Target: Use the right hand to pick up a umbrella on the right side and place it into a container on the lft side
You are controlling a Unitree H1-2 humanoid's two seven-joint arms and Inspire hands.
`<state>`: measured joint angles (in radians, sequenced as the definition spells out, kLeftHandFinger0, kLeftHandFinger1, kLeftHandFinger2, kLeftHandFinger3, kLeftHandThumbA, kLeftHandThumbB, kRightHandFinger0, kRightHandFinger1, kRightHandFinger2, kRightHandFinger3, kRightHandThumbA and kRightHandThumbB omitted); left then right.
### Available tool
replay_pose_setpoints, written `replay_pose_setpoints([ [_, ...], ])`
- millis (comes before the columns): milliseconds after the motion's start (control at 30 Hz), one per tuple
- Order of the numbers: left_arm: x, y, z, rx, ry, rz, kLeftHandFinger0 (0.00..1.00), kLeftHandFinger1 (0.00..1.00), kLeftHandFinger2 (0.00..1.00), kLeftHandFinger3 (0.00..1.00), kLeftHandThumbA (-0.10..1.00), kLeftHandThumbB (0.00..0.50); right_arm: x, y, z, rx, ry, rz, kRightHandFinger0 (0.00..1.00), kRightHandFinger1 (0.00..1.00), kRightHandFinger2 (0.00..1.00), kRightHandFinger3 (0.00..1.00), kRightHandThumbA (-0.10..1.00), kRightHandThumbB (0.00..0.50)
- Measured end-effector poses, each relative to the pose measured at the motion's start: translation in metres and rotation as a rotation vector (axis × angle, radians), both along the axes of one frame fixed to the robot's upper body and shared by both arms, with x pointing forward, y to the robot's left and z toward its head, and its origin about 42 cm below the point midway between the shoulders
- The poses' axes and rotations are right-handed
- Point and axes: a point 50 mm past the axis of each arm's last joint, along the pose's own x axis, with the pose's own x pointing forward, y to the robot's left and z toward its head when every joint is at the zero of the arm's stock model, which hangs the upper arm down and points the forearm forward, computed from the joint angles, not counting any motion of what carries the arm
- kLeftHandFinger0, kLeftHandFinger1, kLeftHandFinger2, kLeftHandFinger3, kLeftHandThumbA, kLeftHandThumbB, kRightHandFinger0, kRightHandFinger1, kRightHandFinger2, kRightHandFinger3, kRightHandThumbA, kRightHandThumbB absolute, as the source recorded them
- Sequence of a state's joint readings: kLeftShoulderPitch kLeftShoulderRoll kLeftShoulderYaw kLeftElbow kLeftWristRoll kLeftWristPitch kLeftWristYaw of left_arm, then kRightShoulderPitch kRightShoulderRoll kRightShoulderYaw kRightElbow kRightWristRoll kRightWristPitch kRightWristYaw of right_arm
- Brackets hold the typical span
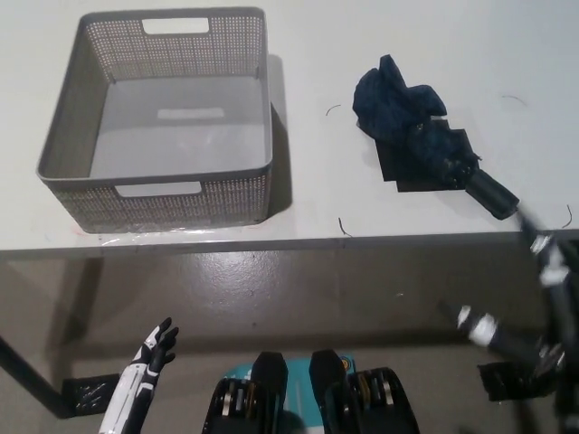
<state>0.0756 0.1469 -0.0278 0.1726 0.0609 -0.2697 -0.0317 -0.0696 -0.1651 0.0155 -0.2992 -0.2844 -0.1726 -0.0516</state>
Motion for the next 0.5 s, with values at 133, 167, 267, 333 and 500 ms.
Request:
replay_pose_setpoints([
  [133, -0.001, -0.001, -0.001, 0.001, 0.004, -0.003, 1.0, 1.0, 1.0, 1.0, 1.0, 0.293, 0.03, -0.006, 0.036, -0.08, -0.052, -0.01, 1.0, 1.0, 1.0, 1.0, 1.0, 0.33],
  [167, -0.001, -0.001, -0.002, 0.001, 0.007, -0.004, 1.0, 1.0, 1.0, 1.0, 1.0, 0.293, 0.047, -0.009, 0.054, -0.12, -0.07, -0.019, 1.0, 1.0, 1.0, 1.0, 1.0, 0.33],
  [267, -0.001, -0.002, -0.002, 0.002, 0.008, -0.005, 1.0, 1.0, 1.0, 1.0, 1.0, 0.297, 0.081, -0.015, 0.08, -0.172, -0.074, -0.044, 1.0, 1.0, 1.0, 1.0, 0.97, 0.328],
  [333, -0.001, -0.002, -0.002, 0.002, 0.009, -0.006, 1.0, 1.0, 1.0, 1.0, 1.0, 0.297, 0.107, -0.018, 0.096, -0.2, -0.058, -0.069, 1.0, 1.0, 1.0, 1.0, 0.99, 0.376],
  [500, -0.001, -0.002, -0.003, 0.004, 0.01, -0.007, 1.0, 1.0, 1.0, 1.0, 1.0, 0.296, 0.173, -0.018, 0.12, -0.252, 0.056, -0.114, 1.0, 1.0, 1.0, 1.0, 0.98, 0.381],
])
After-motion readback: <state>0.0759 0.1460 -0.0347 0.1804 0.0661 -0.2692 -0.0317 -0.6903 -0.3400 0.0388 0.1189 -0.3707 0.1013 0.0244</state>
